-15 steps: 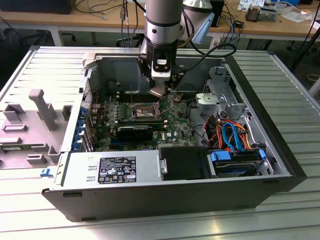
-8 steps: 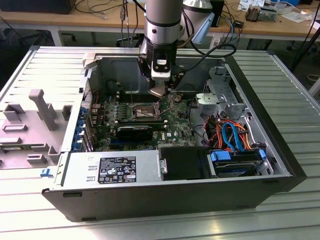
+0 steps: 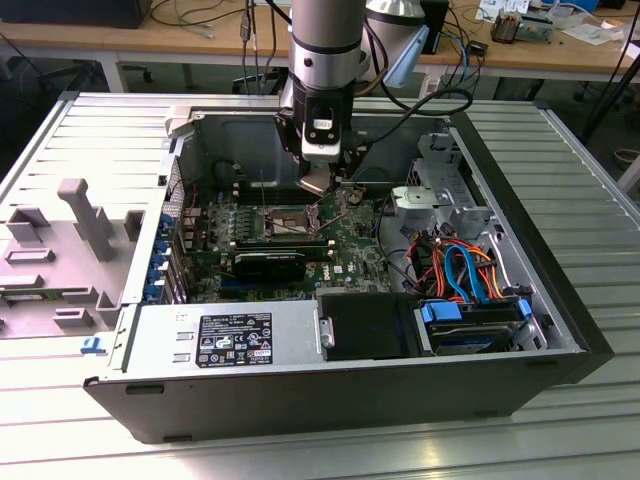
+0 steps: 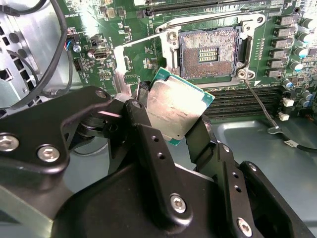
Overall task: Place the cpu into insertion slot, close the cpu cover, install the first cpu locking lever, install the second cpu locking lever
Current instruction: 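Place the cpu into insertion slot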
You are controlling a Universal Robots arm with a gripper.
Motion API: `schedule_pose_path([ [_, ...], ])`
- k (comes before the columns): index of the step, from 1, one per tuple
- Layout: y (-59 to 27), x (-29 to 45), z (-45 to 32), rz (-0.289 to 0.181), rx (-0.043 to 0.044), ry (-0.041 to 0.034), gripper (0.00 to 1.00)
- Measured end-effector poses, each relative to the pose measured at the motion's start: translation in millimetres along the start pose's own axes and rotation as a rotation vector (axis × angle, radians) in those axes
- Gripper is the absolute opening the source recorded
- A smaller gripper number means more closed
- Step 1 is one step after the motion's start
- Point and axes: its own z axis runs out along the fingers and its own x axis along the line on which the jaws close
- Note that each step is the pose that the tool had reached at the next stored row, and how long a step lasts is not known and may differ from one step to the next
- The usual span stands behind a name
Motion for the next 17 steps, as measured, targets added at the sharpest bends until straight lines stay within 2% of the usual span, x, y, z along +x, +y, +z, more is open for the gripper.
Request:
schedule_pose_path([
  [17, 0.0, 0.0, 0.4, 0.036, -0.0005, -0.0036, 0.55],
])
